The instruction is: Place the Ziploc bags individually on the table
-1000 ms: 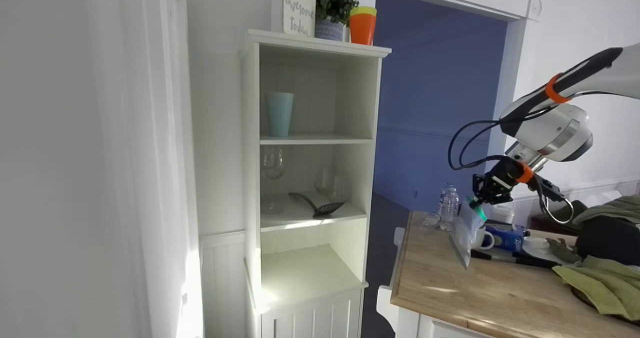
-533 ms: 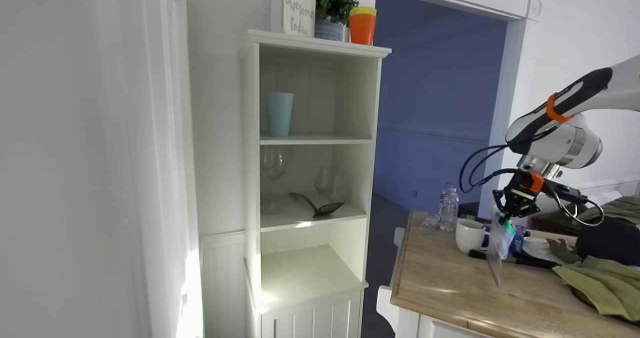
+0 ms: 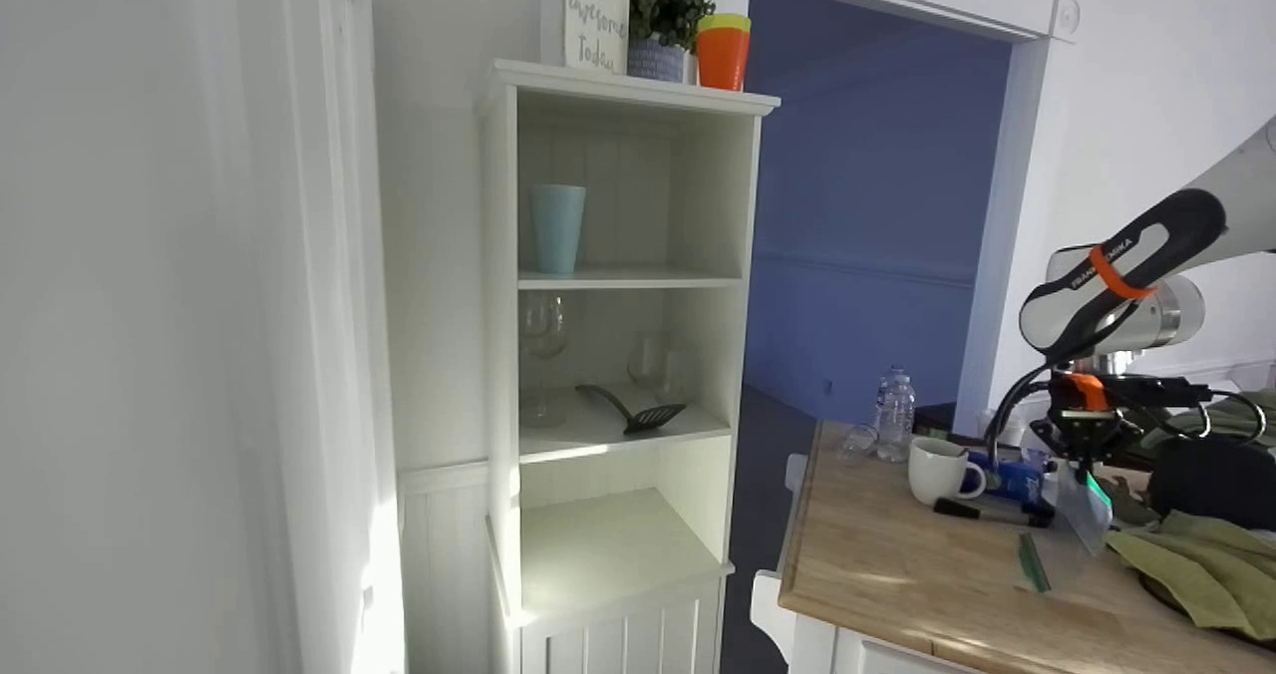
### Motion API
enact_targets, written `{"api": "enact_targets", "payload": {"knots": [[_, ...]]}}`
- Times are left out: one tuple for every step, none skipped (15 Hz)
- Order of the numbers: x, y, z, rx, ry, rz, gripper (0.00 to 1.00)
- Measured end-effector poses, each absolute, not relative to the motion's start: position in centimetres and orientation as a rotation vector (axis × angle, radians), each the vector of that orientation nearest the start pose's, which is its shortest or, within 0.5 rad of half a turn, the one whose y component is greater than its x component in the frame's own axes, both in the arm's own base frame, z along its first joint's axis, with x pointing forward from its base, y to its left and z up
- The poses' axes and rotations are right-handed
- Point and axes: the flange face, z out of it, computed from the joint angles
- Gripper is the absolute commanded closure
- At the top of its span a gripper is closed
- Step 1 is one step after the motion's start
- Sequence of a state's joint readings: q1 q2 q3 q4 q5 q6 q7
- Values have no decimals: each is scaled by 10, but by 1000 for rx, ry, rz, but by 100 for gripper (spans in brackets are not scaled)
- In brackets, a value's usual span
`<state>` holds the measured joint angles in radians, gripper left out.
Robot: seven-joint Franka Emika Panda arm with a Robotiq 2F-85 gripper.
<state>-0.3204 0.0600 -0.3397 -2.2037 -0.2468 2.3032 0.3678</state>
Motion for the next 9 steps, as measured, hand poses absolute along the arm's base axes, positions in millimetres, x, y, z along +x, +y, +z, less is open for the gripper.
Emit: {"api": "enact_targets", "payload": {"knots": [[425,-334,355,-3079,1403,21,98],[427,-332,348,-3111,1392,54,98],[429,-328,340,-3139,1376,83,98],[431,-322,330,-3156,1354,114,98],[434,-314,319,-3168,1323,140,98],[439,-305,308,-3179,1290,161,98],[443,-295,298,-3188,1258,178,98],[447,-285,288,-3196,1224,191,99],[451,-275,277,-3206,1187,202,98]]}}
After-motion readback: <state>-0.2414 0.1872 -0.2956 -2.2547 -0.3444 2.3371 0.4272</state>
